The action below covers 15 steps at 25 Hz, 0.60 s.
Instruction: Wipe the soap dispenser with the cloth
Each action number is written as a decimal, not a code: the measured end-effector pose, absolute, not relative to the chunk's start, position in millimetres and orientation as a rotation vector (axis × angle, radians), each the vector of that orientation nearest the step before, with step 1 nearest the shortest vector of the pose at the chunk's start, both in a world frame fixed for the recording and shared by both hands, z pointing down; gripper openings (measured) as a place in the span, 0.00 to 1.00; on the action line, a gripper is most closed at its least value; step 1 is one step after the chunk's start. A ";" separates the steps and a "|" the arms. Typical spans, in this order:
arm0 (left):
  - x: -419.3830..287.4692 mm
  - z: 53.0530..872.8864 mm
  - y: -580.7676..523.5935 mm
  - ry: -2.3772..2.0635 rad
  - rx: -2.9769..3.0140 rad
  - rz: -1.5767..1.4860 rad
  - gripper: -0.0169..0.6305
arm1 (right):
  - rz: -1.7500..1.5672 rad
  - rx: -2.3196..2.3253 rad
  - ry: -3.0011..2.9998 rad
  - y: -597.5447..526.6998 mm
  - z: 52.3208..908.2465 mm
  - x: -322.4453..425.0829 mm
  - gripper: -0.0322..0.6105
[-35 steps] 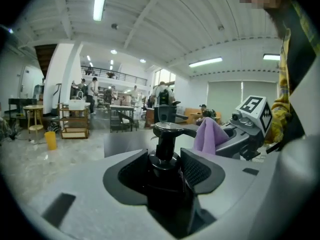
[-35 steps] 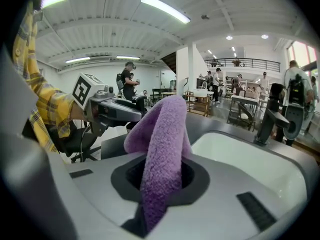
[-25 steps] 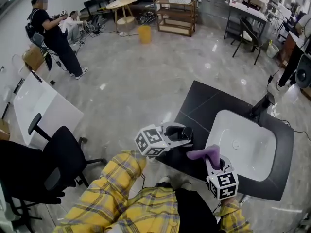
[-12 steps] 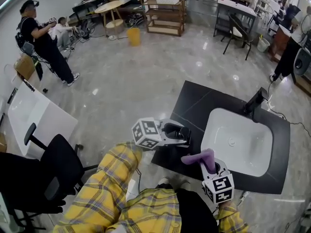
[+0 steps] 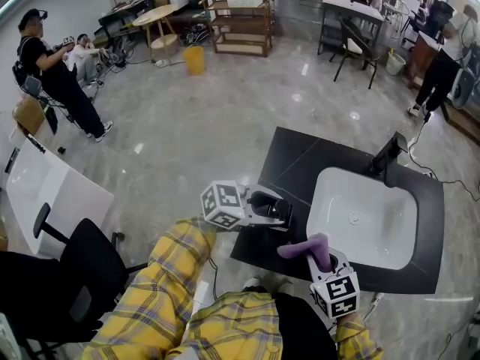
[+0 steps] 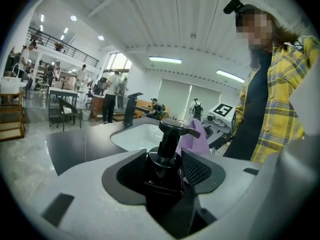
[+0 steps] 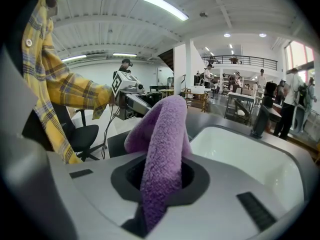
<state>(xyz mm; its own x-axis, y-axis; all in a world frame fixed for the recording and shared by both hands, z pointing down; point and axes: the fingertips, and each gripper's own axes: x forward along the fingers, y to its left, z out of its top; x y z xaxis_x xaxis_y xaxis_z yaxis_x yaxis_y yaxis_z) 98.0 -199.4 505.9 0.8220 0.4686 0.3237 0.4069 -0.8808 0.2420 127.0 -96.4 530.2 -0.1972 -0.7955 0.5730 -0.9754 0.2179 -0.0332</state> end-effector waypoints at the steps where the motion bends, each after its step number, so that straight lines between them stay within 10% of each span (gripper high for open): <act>1: 99.2 506.1 -199.4 0.698 2.842 0.569 0.33 | 0.552 1.636 -2.059 -97.2 530.4 127.7 0.11; 15: 85.6 494.2 -213.1 0.466 2.890 0.347 0.37 | 0.539 1.646 -2.049 -113.7 526.6 124.9 0.11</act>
<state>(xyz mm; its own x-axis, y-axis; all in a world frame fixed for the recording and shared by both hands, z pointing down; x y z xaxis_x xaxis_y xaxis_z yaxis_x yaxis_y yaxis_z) 85.6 -213.1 494.2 0.9231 0.3294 0.1982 0.2841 -0.9319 0.2255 124.9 -113.7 526.6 -0.1829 -0.7998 0.5717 -0.9776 0.2096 -0.0196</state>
